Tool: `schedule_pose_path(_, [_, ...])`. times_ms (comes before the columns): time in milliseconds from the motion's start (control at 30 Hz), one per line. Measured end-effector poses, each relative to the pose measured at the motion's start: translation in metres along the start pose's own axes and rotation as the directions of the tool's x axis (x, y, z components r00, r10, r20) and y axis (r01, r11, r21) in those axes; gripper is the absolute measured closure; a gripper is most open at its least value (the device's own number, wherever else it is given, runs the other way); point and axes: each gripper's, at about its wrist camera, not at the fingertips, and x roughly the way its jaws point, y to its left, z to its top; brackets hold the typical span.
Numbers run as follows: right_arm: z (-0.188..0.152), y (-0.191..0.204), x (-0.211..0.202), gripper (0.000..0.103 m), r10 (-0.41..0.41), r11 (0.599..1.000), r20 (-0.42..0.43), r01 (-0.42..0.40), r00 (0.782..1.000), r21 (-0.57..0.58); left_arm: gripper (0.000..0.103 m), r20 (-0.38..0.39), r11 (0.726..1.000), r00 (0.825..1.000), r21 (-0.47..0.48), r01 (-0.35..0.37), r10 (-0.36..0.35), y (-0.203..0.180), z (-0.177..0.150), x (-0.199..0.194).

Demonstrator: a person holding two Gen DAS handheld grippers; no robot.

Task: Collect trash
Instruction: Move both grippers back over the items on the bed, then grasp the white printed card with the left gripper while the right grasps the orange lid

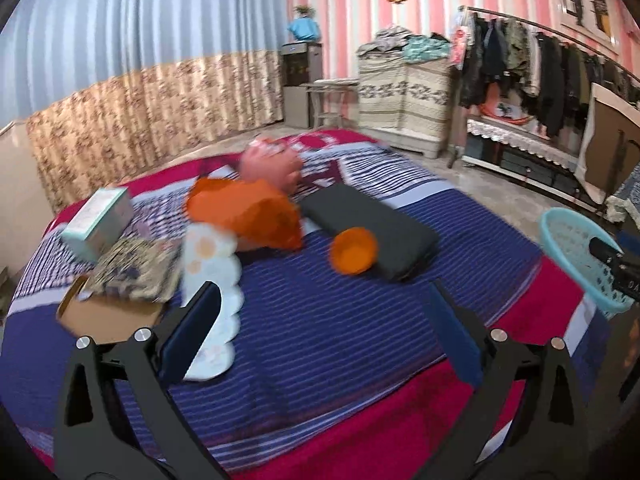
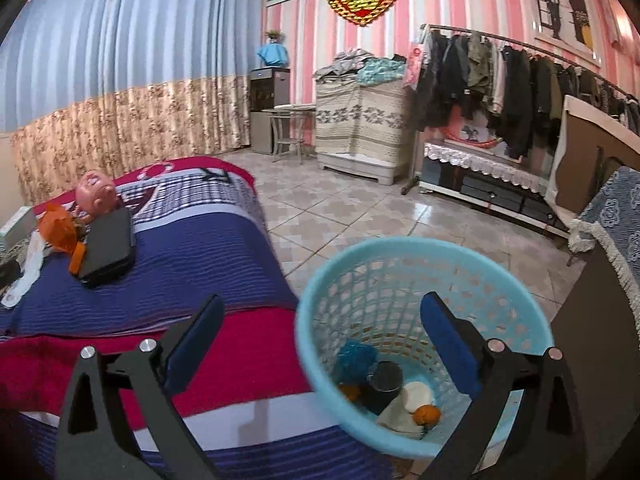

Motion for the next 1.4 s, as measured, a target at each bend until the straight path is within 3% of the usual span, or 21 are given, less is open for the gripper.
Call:
schedule_pose_path(400, [-0.013, 0.058, 0.009, 0.007, 0.117, 0.991, -0.061, -0.121, 0.991, -0.065, 0.006, -0.099, 0.989, 0.992, -0.117, -0.094, 0.083, 0.074, -0.010, 0.023])
schedule_pose_path(633, [-0.008, 0.081, 0.010, 0.007, 0.168, 0.980, -0.076, -0.174, 0.983, -0.095, 0.010, -0.212, 0.982, 0.977, -0.175, -0.070, 0.031, 0.096, -0.001, 0.065])
schedule_pose_path(833, [-0.005, 0.092, 0.016, 0.007, 0.195, 0.974, -0.101, -0.205, 0.976, -0.100, 0.023, -0.264, 0.989, 0.964, -0.129, -0.078, 0.042, 0.095, 0.015, 0.101])
schedule_pose_path(967, [0.000, 0.108, 0.021, 0.007, 0.212, 0.966, -0.112, -0.225, 0.971, -0.124, 0.047, -0.310, 0.994, 0.950, -0.086, -0.070, 0.039, 0.091, 0.015, 0.112])
schedule_pose_path(1067, [0.006, 0.129, 0.025, 0.007, 0.246, 0.955, -0.112, -0.261, 0.963, -0.144, 0.050, -0.297, 0.995, 0.954, -0.071, -0.067, 0.043, 0.091, 0.014, 0.104])
schedule_pose_path(1267, [0.012, 0.192, 0.035, 0.007, 0.286, 0.911, -0.121, -0.308, 0.951, -0.272, 0.051, -0.258, 0.991, 0.966, -0.127, -0.045, 0.010, 0.102, 0.009, 0.075])
schedule_pose_path(1400, [0.011, 0.228, 0.045, 0.008, 0.280, 0.888, -0.140, -0.311, 0.950, -0.339, 0.051, -0.196, 0.991, 0.980, -0.114, -0.064, 0.040, 0.111, 0.006, 0.045])
